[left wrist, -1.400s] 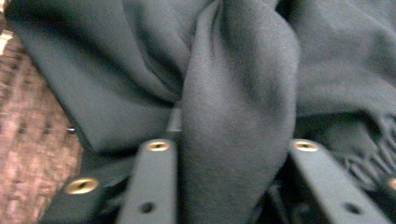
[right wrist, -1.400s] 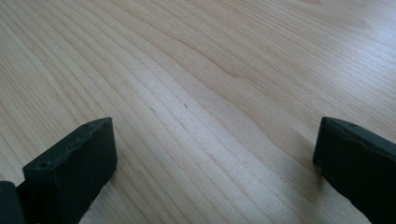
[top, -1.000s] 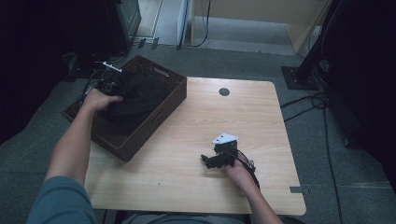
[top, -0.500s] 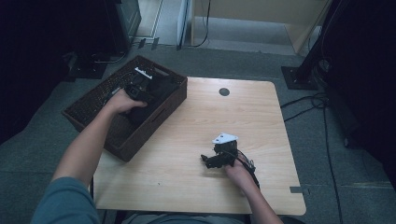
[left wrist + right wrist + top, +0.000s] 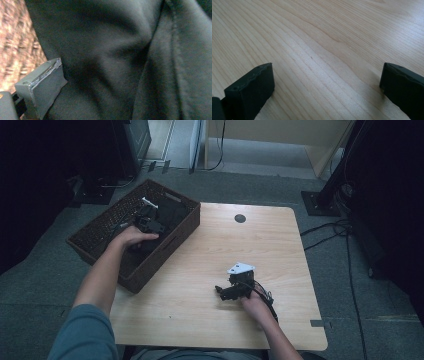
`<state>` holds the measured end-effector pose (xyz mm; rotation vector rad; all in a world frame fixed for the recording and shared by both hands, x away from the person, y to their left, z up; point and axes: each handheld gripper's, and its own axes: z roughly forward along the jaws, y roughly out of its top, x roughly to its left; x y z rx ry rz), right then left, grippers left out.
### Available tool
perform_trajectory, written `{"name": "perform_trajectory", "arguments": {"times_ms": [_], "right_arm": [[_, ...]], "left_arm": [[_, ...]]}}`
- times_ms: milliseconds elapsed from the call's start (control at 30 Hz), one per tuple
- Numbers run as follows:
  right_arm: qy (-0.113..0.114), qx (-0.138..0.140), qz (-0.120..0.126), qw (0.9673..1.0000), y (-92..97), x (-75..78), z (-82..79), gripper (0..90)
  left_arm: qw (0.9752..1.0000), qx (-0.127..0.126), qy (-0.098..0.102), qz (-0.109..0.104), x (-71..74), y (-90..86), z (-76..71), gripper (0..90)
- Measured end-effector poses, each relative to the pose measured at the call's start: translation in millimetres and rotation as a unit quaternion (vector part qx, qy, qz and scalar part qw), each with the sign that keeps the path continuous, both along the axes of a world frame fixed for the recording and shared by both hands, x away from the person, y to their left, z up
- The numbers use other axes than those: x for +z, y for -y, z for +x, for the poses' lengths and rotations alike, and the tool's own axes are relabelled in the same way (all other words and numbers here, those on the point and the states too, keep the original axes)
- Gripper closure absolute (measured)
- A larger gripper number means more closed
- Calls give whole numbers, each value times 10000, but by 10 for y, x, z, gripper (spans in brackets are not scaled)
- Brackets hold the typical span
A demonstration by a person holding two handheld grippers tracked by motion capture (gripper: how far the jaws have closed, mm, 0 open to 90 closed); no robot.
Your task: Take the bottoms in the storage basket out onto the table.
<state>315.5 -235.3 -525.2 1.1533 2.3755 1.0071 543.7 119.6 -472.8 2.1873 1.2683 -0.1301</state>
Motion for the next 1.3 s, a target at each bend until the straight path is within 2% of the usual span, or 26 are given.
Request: {"name": "perform_trajectory", "arguments": {"times_ms": [67,133,200,267,333,433,500,600,633,700,800,900,1067,1300], "right_arm": [[0,0,-1,10000,0,0,0,0],[0,0,0,10000,0,0,0,0],[2,1,1,10000,0,0,0,0],[0,4,0,10000,-1,0,1,0],[-2,1,-1,10000,-3,1,2,0],[-1,8,-3,10000,-5,0,5,0],[0,8,-2,10000,-5,0,5,0],[-1,8,-2,10000,-5,1,5,0],[0,7,-1,10000,-5,1,5,0],[-1,9,-4,10000,-4,1,5,0],[0,9,-4,10000,-4,1,5,0],[-2,9,-3,10000,-4,1,5,0],[-12,-2,16,10000,-2,3,5,0],[-27,2,28,10000,20,5,-9,1]], "left_arm": [[9999,-17,-12,-105,-17,-3,-2,0],[9994,-37,-157,-301,-24,-19,-10,94],[9992,-49,-118,-380,-36,-37,-32,201],[9992,-93,-56,-374,-53,-61,-46,301],[9993,-191,69,-329,-55,-75,-67,446],[9986,-376,344,-115,-30,-67,-104,634],[9985,-403,350,-83,3,-64,-118,676],[9992,-258,265,-126,111,-107,-117,716],[9992,-207,328,-72,175,-124,-120,721],[9992,-133,370,-104,324,-175,-121,728],[9980,-72,610,-132,577,-230,-158,729],[9969,27,762,-185,840,-271,-198,729],[9953,214,905,-273,1265,-302,-280,728],[9894,327,1300,-551,1927,-218,-504,726]]}}
